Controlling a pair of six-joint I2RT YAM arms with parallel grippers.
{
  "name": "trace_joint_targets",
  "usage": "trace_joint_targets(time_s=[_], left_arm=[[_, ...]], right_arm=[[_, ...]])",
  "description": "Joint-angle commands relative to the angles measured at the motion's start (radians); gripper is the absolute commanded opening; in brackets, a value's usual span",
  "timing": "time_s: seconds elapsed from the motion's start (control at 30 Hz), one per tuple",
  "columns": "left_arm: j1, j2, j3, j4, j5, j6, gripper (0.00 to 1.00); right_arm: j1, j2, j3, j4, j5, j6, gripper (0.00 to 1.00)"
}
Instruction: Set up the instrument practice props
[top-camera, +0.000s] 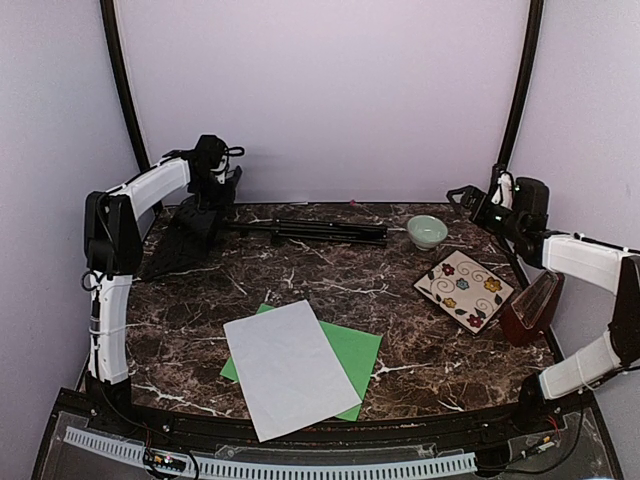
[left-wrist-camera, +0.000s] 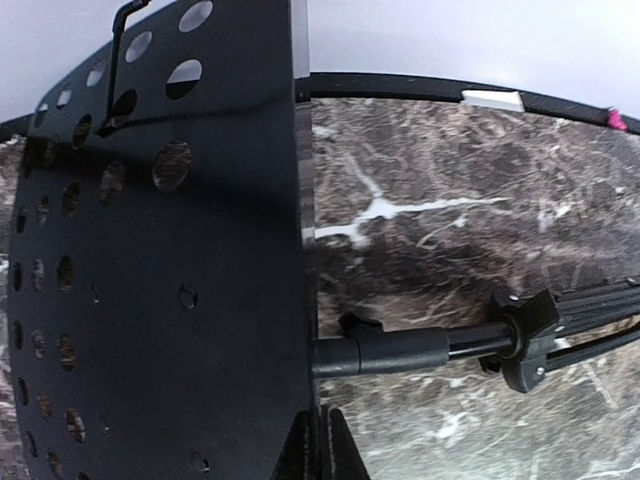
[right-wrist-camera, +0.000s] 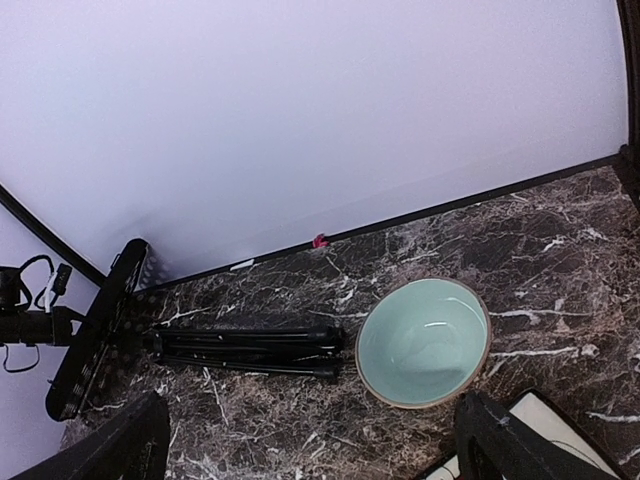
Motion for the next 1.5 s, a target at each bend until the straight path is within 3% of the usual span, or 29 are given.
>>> trace_joint_targets(time_s=[0.0,0.23,0.47,0.67,0.8,0.93,1.1,1.33,1.47], left_arm=[[0.014,-0.121,0.074,0.008,-0.178,0.165,0.00],[-0.005,-0.291,-0.006,0.173,-0.107,0.296,0.00],[-0.076,-0.409,-0.081,0.347,-0.203,0.488,0.00],[-0.107,-0.474,-0.083,0.393,-0.178,0.611,0.00],[-0.159,-0.545,-0.112,0.448,-0.126,0.786,0.00],[-0.228,-0.638,-0.215,0.602,-0.137,0.994,0.00],[-0.265,-0.691,-0.209,0.690,-0.096,1.081,0.00],[-0.316,-0.771,-0.226,0.798,0.048,1.125,0.00],[-0.344,-0.821,-0.279,0.873,0.127,1.162,0.00]], right_arm=[[0.000,-0.049,-0.038,0.101,0.000,0.020,1.00],[0.021,-0.109,-0.084,0.175,0.014,-0.009,1.00],[0.051,-0.204,-0.094,0.179,0.046,-0.105,1.00],[0.062,-0.245,-0.058,0.144,0.055,-0.133,1.00],[0.088,-0.269,-0.025,0.130,0.050,-0.196,1.00],[0.177,-0.283,0.040,0.058,0.088,-0.329,1.00],[0.200,-0.285,0.059,0.106,0.082,-0.306,1.00],[0.199,-0.291,0.019,0.306,-0.087,-0.233,1.00],[0.200,-0.171,0.204,0.136,-0.236,-0.209,1.00]])
